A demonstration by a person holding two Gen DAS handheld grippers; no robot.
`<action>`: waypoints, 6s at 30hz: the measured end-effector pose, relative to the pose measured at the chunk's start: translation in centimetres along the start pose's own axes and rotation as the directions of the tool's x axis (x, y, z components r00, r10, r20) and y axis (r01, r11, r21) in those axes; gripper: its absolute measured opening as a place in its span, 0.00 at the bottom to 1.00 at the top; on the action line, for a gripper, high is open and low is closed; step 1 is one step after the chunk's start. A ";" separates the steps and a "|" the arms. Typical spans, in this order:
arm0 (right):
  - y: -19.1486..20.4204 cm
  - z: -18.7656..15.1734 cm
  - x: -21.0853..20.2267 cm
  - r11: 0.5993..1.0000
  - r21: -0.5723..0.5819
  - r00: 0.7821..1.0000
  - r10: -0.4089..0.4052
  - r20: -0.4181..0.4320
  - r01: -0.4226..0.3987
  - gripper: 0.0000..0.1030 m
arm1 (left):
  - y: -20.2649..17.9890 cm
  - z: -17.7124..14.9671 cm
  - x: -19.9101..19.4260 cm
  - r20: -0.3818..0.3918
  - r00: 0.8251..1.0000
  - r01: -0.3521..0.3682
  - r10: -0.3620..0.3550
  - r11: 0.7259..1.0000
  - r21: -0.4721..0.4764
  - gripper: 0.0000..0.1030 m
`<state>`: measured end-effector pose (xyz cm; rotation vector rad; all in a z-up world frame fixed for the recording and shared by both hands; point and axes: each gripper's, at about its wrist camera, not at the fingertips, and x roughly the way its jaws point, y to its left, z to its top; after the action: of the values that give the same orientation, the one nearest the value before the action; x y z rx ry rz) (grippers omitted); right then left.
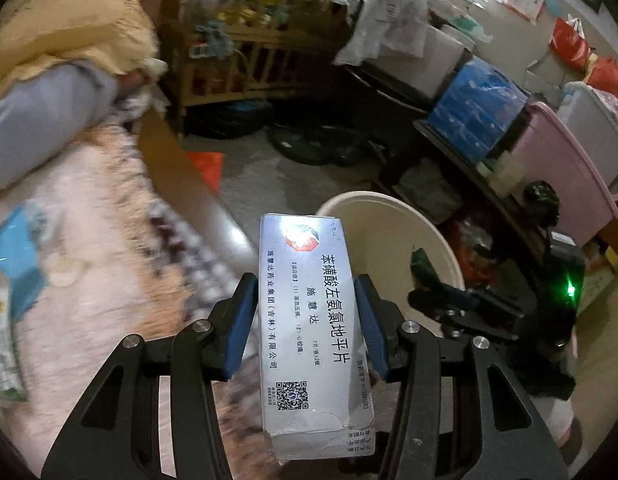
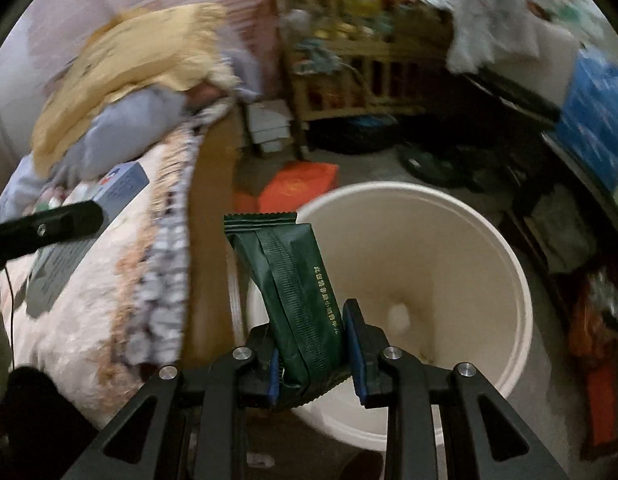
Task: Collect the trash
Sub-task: 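Carry both items over the white bucket and open both tools to drop them, then move both tools back over the trash pile on the bed, then grasp the milk carton with the right tool while the left tool grasps the white plush and plastic bag, then carry both items over the white bucket and open both tools to drop them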
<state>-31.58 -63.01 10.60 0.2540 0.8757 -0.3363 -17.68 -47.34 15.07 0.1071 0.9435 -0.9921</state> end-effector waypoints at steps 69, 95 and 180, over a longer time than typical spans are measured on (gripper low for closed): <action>33.0 2.0 7.5 0.861 -0.236 0.890 0.411 -0.196 -0.450 0.66 | 27.3 -14.5 -18.3 -0.012 0.882 -0.449 0.471 0.834 -0.321 0.61; 30.0 3.8 7.5 0.867 -0.134 0.872 0.454 -0.183 -0.480 0.56 | 29.9 -14.6 -11.9 -0.102 0.950 -0.312 0.295 0.904 -0.293 0.42; -4.5 -0.5 0.2 0.972 0.232 0.999 0.019 0.033 -0.026 0.56 | -2.1 0.1 4.0 -0.047 0.997 0.063 -0.063 0.998 0.004 0.42</action>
<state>-33.53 -67.07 9.79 0.4743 0.8029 -0.4216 -18.36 -51.30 12.96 0.1062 0.9919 -1.0539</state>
